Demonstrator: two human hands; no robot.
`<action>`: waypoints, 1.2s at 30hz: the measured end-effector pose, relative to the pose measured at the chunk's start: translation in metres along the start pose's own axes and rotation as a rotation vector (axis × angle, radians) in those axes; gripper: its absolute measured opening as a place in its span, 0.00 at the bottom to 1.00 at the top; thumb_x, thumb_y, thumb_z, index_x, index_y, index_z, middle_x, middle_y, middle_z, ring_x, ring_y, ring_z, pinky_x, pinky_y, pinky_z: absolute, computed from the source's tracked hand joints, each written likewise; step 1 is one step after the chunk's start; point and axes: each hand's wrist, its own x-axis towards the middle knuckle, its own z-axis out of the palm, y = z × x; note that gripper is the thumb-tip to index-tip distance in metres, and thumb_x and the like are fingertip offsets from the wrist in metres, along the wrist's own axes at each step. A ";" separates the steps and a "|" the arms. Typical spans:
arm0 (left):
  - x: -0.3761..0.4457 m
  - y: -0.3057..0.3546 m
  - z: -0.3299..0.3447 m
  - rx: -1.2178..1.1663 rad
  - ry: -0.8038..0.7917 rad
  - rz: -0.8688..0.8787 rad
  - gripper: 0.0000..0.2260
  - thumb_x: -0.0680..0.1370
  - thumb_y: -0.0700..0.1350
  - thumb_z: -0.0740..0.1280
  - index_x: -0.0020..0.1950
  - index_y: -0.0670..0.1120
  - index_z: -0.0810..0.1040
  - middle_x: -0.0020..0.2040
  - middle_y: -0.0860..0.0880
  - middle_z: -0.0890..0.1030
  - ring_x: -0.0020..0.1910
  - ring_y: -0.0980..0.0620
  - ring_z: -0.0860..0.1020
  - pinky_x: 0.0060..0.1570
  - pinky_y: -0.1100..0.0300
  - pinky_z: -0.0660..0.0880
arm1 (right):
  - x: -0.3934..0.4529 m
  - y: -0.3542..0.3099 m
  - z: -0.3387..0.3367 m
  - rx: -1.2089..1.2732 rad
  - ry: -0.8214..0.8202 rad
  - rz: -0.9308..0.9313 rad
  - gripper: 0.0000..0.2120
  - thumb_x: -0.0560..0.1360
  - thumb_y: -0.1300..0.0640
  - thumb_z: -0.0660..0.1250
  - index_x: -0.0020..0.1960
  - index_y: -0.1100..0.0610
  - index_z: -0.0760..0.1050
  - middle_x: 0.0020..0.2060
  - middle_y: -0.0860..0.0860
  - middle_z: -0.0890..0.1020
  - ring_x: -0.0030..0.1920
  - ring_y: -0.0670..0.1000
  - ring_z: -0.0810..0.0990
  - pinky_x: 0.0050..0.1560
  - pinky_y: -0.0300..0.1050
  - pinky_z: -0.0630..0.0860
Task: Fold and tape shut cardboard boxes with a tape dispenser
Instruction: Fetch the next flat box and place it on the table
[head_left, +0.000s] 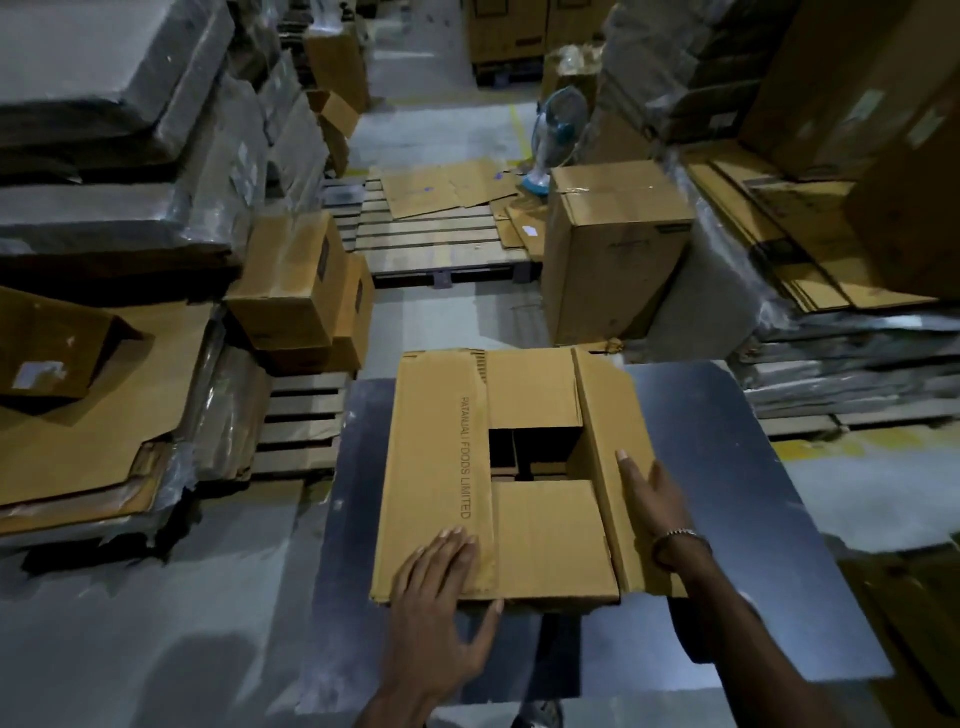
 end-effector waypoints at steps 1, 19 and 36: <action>0.002 0.000 0.000 -0.017 0.007 -0.016 0.28 0.81 0.64 0.65 0.78 0.54 0.73 0.79 0.57 0.70 0.79 0.55 0.67 0.75 0.52 0.65 | -0.005 -0.003 -0.003 0.040 -0.004 0.039 0.31 0.77 0.33 0.67 0.67 0.57 0.75 0.60 0.56 0.81 0.53 0.56 0.80 0.56 0.52 0.75; 0.046 -0.042 -0.005 -0.060 0.001 0.064 0.20 0.77 0.57 0.70 0.67 0.52 0.83 0.66 0.50 0.79 0.66 0.44 0.76 0.64 0.45 0.75 | -0.141 -0.045 0.131 -0.766 -0.087 -0.273 0.33 0.83 0.35 0.35 0.82 0.44 0.59 0.83 0.53 0.57 0.83 0.58 0.52 0.77 0.66 0.55; 0.089 0.014 0.001 -0.228 -0.088 0.139 0.33 0.80 0.57 0.63 0.83 0.44 0.65 0.85 0.45 0.59 0.85 0.45 0.55 0.82 0.42 0.56 | -0.109 0.134 0.018 -0.200 0.550 0.025 0.10 0.77 0.52 0.62 0.41 0.55 0.76 0.39 0.54 0.78 0.44 0.61 0.80 0.40 0.47 0.71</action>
